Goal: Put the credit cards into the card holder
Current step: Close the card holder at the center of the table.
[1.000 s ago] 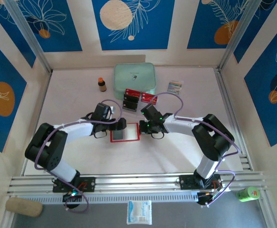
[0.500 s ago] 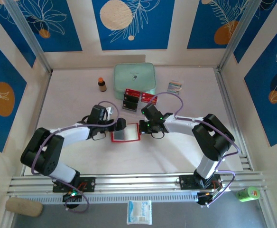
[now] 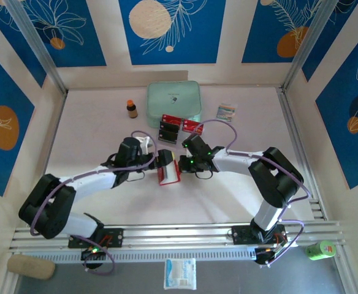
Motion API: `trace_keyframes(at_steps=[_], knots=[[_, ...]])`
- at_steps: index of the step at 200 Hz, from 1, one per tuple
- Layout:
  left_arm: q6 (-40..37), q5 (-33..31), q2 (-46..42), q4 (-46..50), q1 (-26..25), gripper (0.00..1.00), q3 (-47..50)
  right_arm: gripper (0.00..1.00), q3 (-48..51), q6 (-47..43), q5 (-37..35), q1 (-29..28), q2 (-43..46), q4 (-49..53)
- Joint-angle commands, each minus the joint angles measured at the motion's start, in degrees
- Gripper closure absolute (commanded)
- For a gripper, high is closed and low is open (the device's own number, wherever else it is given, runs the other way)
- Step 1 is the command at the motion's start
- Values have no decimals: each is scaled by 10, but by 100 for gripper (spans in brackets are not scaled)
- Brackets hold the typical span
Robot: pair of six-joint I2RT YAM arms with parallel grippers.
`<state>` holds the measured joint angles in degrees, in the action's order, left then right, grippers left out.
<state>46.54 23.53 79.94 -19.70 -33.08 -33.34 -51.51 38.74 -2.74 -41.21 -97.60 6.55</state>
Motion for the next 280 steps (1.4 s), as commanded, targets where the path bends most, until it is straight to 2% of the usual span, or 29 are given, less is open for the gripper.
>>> trace_keyframes(at_steps=[1, 17, 45, 81, 148, 180, 225, 280], knots=[[18, -4, 20, -31, -22, 0, -21, 100, 15, -5, 21, 3, 22, -12], [21, -12, 41, -40, -34, 0, -24, 100, 18, -5, 25, 7, 31, -11], [27, -32, 67, -59, -46, 0, -17, 84, 39, -2, 23, 21, 66, 4], [34, -52, 90, -76, -58, 0, 3, 78, 89, 6, 23, 47, 135, 27], [58, -128, 92, -61, -113, 1, 36, 81, 170, 48, 28, 57, 255, 28], [39, -153, 65, 15, -113, 0, -4, 86, 160, 48, 36, 50, 278, 41], [16, -121, 55, 87, -76, 0, -91, 91, 108, 51, 1, -8, 273, 68], [21, -84, 26, 122, 13, 0, -127, 93, 23, 56, -31, -87, 195, 69]])
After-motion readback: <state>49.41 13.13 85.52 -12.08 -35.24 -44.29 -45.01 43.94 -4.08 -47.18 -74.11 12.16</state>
